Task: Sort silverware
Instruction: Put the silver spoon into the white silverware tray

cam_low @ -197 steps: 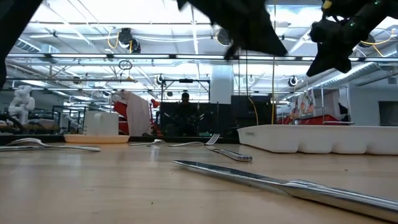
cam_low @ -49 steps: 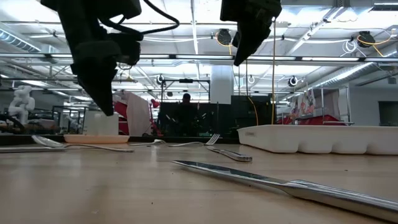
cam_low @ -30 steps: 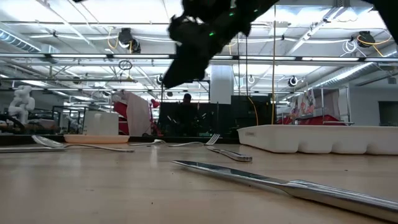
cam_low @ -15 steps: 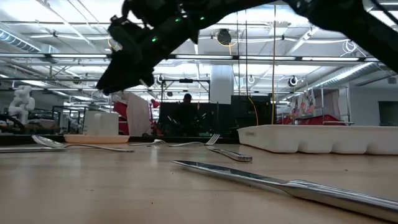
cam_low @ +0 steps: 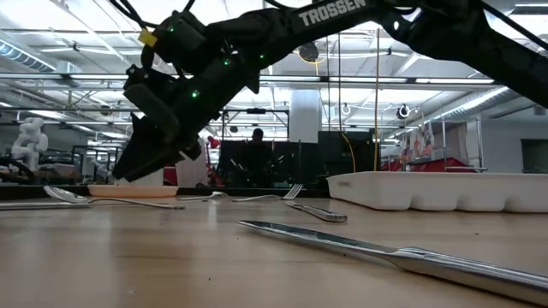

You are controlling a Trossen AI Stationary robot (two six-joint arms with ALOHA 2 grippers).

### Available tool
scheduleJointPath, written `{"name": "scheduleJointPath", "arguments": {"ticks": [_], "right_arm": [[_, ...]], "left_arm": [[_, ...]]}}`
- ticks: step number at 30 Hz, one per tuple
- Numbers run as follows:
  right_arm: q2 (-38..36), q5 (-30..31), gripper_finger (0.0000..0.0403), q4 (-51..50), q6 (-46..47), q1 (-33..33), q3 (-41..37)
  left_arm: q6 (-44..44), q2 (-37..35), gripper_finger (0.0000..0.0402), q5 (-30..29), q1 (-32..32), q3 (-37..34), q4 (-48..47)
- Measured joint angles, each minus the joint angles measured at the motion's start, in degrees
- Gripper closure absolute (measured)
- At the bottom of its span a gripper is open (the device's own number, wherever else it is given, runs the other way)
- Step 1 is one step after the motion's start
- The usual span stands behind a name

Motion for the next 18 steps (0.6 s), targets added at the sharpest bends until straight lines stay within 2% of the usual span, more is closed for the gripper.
{"name": "scheduleJointPath", "arguments": {"ticks": [7,18], "right_arm": [[0.2,0.5,0.0257,0.9,-0.7,0.1,0.0],[4.4,0.8,0.0267,1.1,3.4,0.1,0.0]], "left_arm": [[0.4,-0.2,0.0361,0.0,0.0,0.0,0.0],[0.2,-0.2,0.0361,0.2,0.0,0.0,-0.3]]}}
